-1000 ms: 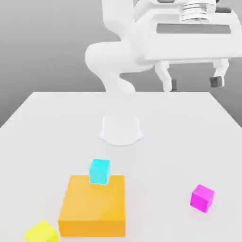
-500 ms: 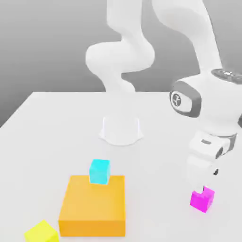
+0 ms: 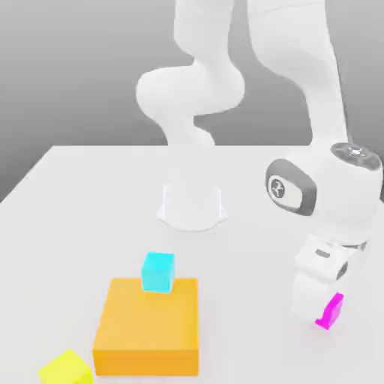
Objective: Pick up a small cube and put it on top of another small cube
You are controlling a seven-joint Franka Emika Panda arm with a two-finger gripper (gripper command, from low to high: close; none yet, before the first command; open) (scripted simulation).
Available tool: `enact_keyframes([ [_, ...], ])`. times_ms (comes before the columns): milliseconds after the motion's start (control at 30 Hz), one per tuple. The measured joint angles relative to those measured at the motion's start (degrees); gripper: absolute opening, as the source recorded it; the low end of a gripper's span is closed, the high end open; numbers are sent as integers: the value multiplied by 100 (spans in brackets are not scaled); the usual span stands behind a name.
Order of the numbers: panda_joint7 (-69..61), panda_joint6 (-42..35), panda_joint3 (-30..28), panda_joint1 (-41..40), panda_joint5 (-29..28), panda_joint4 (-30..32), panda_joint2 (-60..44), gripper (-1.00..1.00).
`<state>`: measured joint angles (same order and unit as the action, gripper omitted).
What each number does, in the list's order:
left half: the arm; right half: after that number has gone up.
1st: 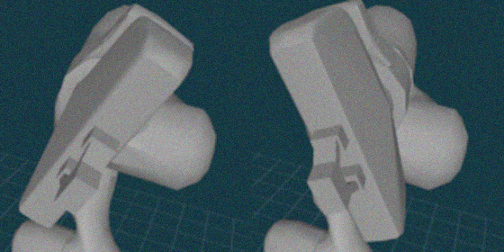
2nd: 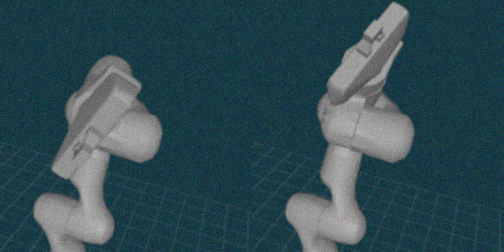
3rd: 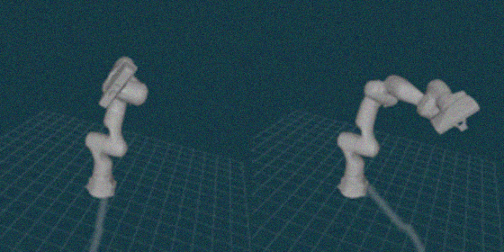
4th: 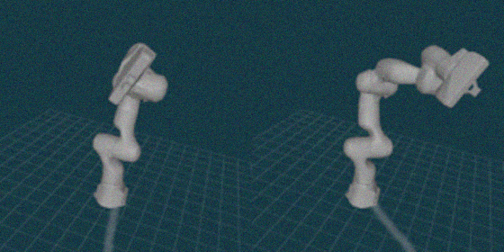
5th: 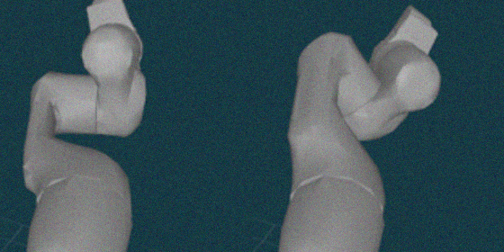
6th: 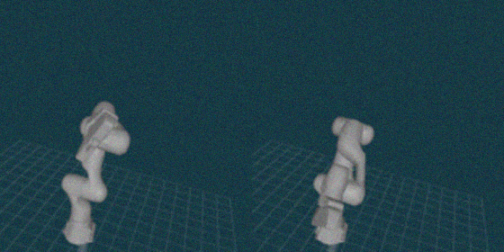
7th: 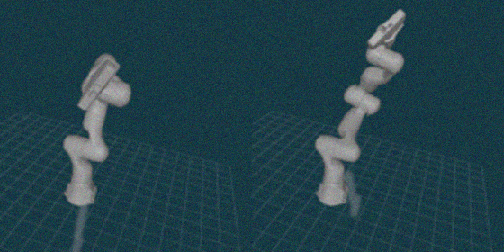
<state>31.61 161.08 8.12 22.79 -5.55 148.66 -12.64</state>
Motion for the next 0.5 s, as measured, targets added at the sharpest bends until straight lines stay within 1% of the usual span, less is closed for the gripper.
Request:
enact_keyframes([
  [100, -275, -389, -158, -270, 251, 226, 629, -100],
  [233, -550, -850, -471, -1137, 385, 588, 1463, -100],
  [333, -695, -1193, -719, -1404, 394, 864, 2083, -100],
  [500, -809, -1762, -1249, -2078, 233, 1324, 3111, -100],
])
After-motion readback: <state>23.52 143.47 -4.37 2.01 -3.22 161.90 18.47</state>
